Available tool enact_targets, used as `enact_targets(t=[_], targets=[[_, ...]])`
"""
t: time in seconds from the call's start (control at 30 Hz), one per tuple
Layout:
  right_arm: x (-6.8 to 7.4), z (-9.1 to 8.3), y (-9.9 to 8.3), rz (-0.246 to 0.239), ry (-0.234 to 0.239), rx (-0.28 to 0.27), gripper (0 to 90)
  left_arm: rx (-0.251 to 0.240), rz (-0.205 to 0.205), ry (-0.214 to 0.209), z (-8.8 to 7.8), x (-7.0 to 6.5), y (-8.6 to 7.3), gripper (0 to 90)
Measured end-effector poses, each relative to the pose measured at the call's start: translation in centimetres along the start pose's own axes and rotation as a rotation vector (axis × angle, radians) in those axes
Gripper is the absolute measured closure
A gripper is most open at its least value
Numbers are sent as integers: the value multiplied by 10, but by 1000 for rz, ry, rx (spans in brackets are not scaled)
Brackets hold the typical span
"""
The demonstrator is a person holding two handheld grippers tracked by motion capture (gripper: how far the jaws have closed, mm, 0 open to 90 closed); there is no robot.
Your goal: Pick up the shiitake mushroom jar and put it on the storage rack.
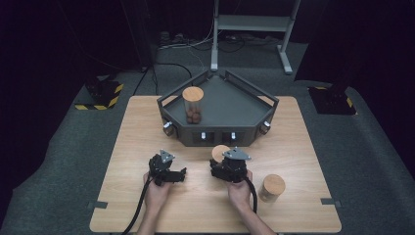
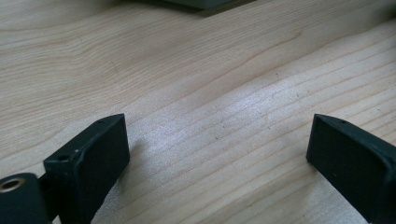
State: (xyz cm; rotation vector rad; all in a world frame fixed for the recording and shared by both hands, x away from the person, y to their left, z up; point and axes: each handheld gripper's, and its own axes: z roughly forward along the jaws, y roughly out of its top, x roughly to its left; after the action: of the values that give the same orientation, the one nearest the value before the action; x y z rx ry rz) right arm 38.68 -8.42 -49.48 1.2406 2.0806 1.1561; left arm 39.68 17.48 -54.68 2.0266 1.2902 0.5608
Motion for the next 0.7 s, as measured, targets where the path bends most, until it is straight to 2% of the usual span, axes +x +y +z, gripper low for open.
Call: enact_targets(t=[0.53, 0.7], targets=[[-10, -29, 36, 21, 76, -12, 256, 0, -1, 0, 0, 0, 0, 60], [-10, -36, 49, 10, 81, -22, 256, 0, 0, 0, 0, 0, 0, 60]])
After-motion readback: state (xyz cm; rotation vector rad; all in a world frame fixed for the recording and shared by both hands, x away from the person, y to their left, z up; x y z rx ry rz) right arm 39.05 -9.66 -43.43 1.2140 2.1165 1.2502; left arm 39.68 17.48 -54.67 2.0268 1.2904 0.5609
